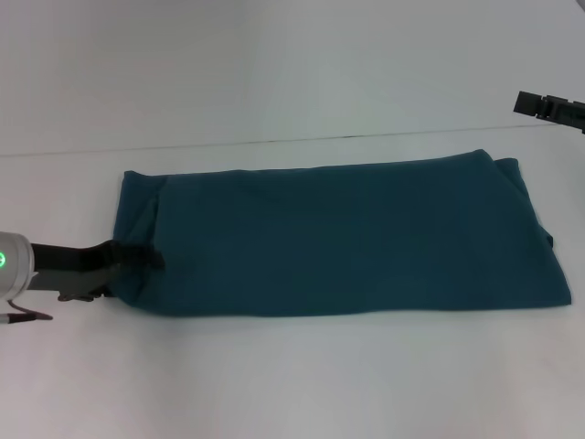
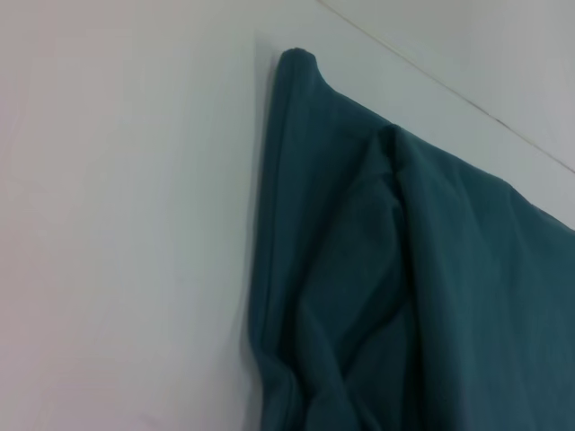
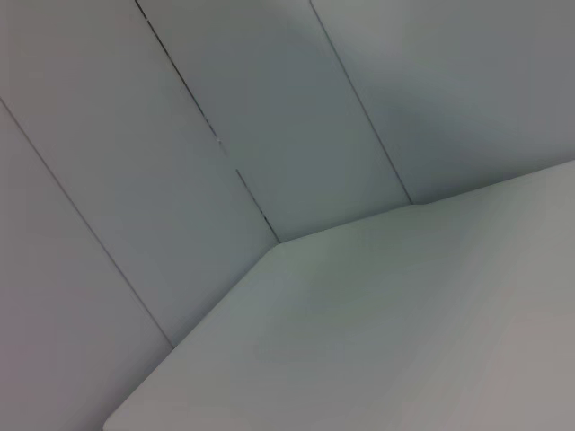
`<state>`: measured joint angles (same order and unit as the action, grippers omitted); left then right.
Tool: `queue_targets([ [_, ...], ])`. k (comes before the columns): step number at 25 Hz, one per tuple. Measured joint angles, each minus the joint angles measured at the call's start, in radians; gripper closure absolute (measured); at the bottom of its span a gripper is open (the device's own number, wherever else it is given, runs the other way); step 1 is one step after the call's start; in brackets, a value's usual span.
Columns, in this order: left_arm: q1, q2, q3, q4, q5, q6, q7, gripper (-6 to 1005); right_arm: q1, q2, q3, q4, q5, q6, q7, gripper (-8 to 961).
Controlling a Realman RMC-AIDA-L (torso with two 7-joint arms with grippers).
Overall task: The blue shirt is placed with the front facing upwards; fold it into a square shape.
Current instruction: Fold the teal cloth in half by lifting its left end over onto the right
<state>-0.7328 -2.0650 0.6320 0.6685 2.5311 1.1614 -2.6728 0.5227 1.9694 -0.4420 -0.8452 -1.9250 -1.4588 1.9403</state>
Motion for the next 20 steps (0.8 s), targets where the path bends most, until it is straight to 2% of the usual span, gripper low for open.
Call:
queue_targets([
  [15, -0.001, -0.006, 0.000, 0.009, 0.002, -0.005, 0.055, 98, 0.000, 0.004, 0.000, 0.000, 0.000, 0.000, -0.001, 44],
  [20, 0.008, -0.006, 0.000, 0.017, 0.005, -0.015, 0.071, 318, 0.001, 0.006, 0.000, 0.000, 0.000, 0.001, -0.001, 43],
])
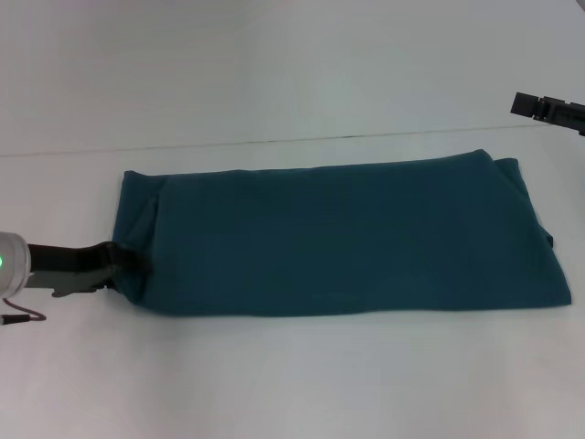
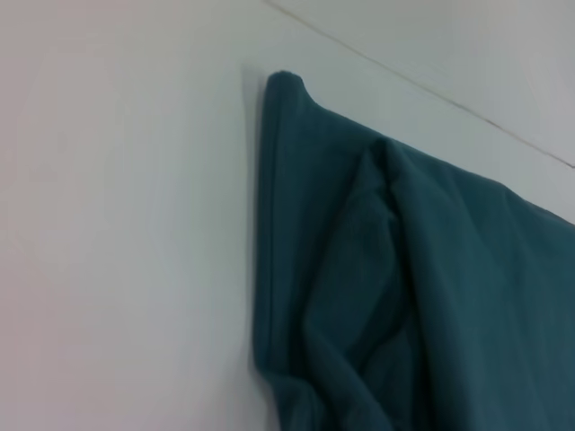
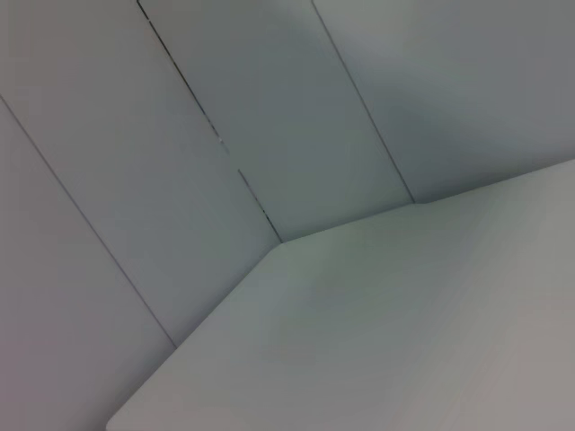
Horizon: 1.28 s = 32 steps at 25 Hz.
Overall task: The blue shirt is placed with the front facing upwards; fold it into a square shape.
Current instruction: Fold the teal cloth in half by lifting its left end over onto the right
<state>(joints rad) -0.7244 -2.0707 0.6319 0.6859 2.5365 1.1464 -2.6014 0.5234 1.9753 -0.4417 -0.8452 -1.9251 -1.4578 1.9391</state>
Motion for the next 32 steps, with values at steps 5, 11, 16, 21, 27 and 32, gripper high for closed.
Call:
queue_targets([
  [5, 0.002, 0.000, 0.000, 0.003, 0.001, -0.004, 0.020, 493, 0.003, 0.001, 0.000, 0.000, 0.000, 0.002, 0.000, 43],
  [11, 0.002, 0.000, 0.016, 0.000, 0.001, -0.017, 0.027, 766, 0.003, 0.002, 0.000, 0.000, 0.001, 0.005, -0.004, 44],
  [16, 0.003, 0.000, 0.022, -0.002, 0.002, -0.026, 0.035, 837, 0.004, 0.003, -0.001, 0.000, 0.001, 0.006, -0.004, 44],
  [21, 0.009, 0.000, 0.023, 0.002, 0.002, -0.027, 0.042, 908, 0.003, 0.003, -0.001, 0.001, 0.002, 0.008, -0.005, 43],
  [27, 0.038, -0.007, 0.022, 0.031, -0.006, -0.020, 0.056, 921, 0.000, 0.006, 0.000, 0.009, 0.002, 0.010, -0.008, 43],
  [32, 0.067, -0.021, 0.023, 0.074, -0.018, -0.011, 0.082, 930, -0.002, 0.015, 0.000, 0.011, 0.002, 0.011, -0.009, 43],
])
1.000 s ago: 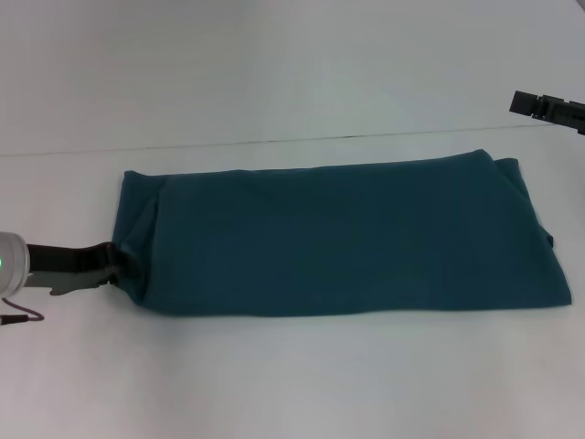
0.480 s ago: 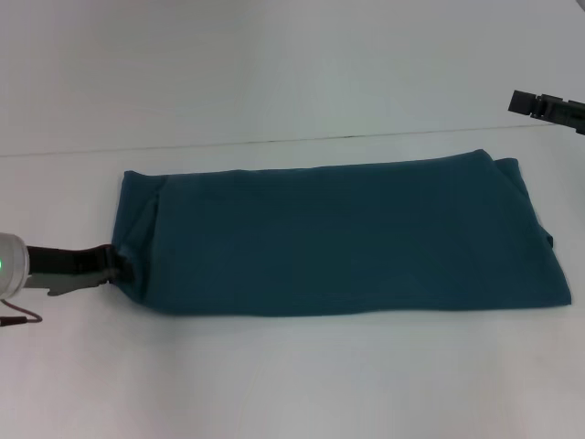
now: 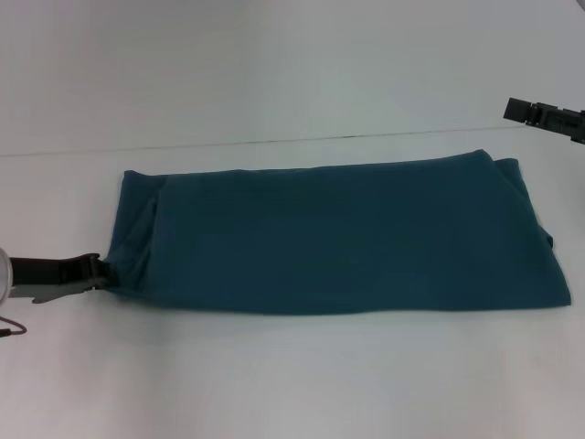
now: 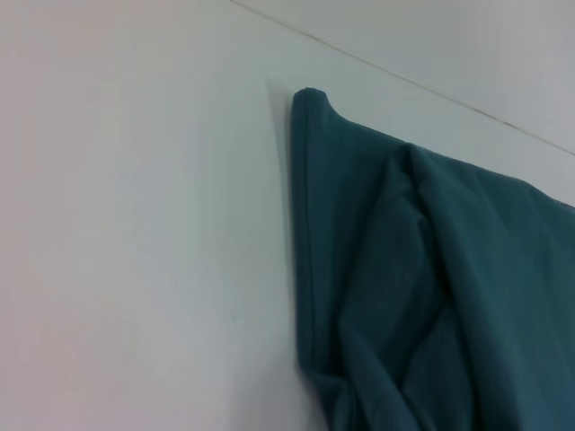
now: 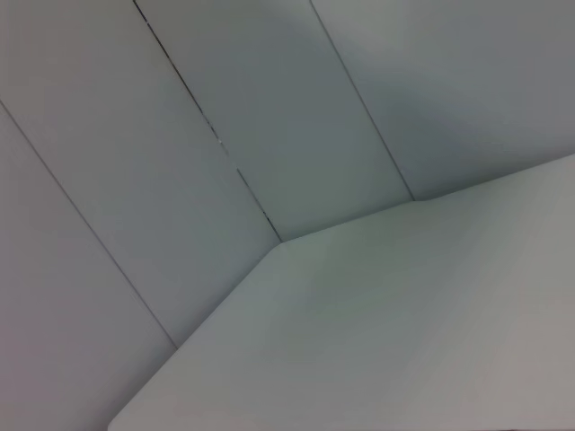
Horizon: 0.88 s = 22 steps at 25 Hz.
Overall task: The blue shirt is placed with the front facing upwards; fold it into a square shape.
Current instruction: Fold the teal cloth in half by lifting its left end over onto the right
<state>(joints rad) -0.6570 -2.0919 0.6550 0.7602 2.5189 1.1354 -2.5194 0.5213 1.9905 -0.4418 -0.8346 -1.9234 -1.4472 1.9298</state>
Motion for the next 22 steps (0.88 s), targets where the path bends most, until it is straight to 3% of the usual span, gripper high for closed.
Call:
queue_targets([
  [10, 0.009, -0.004, -0.004, 0.012, -0.005, 0.016, 0.029, 935, 0.000, 0.004, 0.000, 0.000, 0.000, 0.001, -0.002, 44],
  [22, 0.068, -0.013, -0.009, 0.087, -0.015, 0.073, 0.021, 934, -0.002, 0.003, 0.000, 0.000, 0.000, 0.001, -0.002, 43],
])
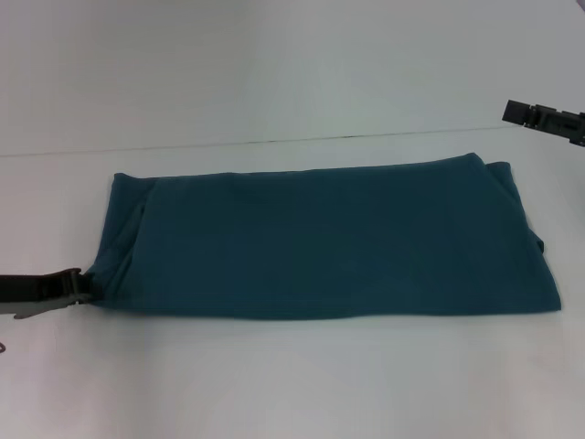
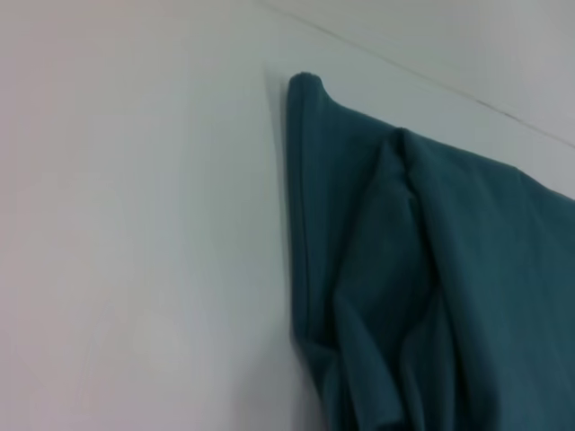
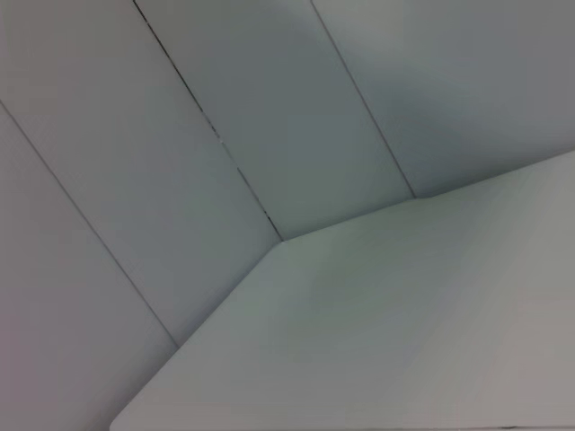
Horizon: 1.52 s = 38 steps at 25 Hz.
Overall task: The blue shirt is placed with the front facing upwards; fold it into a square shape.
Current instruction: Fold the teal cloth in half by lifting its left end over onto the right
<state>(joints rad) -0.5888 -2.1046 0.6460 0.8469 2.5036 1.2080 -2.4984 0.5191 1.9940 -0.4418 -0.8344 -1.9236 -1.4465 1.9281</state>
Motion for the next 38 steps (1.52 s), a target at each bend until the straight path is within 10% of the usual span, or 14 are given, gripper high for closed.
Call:
queue_targets([
  [30, 0.099, 0.022, -0.124, 0.133, -0.047, 0.098, 0.020, 935, -0.001, 0.024, -0.008, 0.001, -0.004, 0.001, -0.006, 44],
  [38, -0.021, -0.054, 0.044, 0.131, -0.357, 0.208, 0.063, 937, -0.004, 0.030, -0.009, 0.027, -0.004, -0.002, -0.047, 44],
])
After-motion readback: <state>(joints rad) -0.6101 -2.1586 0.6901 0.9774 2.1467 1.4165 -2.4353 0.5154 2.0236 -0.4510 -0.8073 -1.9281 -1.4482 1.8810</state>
